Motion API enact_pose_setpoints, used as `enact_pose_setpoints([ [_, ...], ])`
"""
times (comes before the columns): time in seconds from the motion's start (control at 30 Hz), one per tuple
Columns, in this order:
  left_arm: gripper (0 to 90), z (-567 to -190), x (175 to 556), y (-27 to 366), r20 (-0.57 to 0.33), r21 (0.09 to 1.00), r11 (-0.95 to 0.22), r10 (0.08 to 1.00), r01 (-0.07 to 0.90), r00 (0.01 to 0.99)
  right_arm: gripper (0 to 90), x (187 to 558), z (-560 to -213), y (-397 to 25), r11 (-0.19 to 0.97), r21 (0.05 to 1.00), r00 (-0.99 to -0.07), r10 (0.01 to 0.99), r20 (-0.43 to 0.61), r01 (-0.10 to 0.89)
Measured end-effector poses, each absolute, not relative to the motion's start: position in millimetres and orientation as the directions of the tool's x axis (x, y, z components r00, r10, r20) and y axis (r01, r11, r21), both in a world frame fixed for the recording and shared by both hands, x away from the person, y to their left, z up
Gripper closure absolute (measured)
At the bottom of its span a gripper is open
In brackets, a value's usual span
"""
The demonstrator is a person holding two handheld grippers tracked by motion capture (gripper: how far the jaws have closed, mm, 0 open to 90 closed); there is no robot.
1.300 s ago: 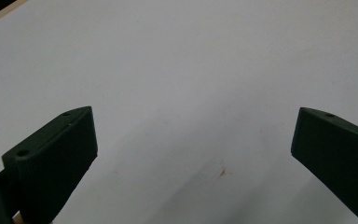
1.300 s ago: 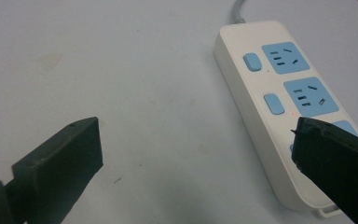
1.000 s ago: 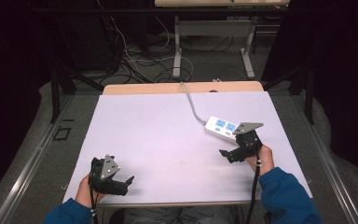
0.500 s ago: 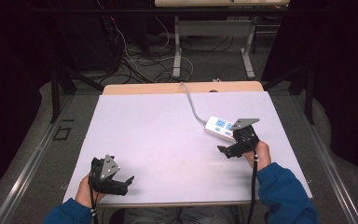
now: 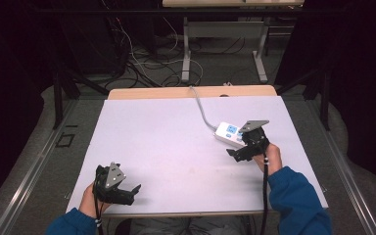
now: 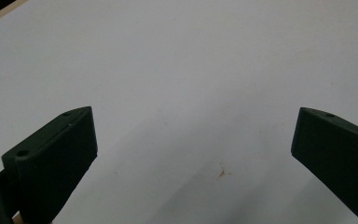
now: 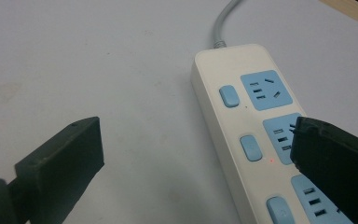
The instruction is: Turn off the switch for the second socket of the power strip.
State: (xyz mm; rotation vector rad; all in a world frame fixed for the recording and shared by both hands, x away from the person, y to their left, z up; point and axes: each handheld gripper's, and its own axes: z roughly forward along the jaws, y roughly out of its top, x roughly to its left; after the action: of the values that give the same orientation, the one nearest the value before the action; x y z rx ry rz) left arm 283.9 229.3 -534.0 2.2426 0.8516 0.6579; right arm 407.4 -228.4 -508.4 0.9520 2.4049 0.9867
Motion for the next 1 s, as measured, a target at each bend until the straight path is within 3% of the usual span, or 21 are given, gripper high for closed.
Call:
enact_pose_setpoints([
  [1.0, 0.1, -534, 284, 229, 0.222, 0.715, -0.582, 0.715, 0.388, 0.663, 0.7, 436, -502, -239, 0.474, 0.745, -0.664, 0.746, -0.056, 0.47],
])
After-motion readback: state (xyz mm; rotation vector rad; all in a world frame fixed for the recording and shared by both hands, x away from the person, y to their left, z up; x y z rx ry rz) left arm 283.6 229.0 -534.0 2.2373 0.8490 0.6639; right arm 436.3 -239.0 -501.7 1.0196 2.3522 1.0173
